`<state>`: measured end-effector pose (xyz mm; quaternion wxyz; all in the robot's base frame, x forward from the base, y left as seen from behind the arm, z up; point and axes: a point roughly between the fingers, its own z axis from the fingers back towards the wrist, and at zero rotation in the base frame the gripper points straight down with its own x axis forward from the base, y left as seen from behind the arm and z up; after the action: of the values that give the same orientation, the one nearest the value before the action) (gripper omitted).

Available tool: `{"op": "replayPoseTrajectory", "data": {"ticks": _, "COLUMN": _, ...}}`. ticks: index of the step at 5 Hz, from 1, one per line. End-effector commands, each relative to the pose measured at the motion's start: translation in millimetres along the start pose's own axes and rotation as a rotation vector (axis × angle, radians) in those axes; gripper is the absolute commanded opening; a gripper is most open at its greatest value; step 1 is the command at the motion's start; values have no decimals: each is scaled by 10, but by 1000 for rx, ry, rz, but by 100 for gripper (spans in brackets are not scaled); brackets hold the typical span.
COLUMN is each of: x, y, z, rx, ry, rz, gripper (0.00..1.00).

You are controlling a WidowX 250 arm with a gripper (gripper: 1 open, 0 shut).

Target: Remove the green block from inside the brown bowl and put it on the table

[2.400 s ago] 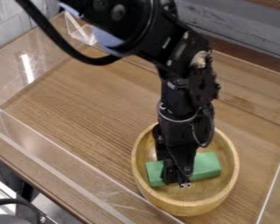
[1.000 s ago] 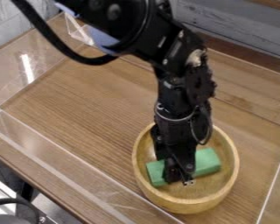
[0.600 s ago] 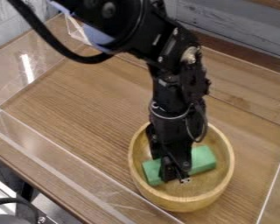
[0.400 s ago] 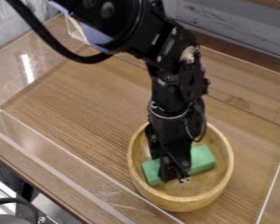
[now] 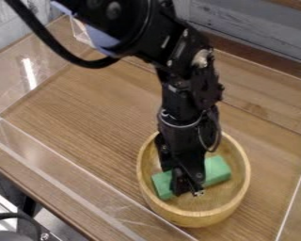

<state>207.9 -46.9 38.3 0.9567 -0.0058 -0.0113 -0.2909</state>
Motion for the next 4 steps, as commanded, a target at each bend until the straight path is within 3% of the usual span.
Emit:
{"op": "replayPoseTrajectory", "data": {"ticks": 1, "x": -1, "y": 46, "z": 43, "rx": 9, "ry": -22, "rz": 30, "gripper": 0}}
{"op": "replayPoseTrajectory", "data": {"ticks": 4, "x": -14, "y": 51, "z": 32, "rx": 6, "ry": -24, "rz": 66, "gripper": 0}}
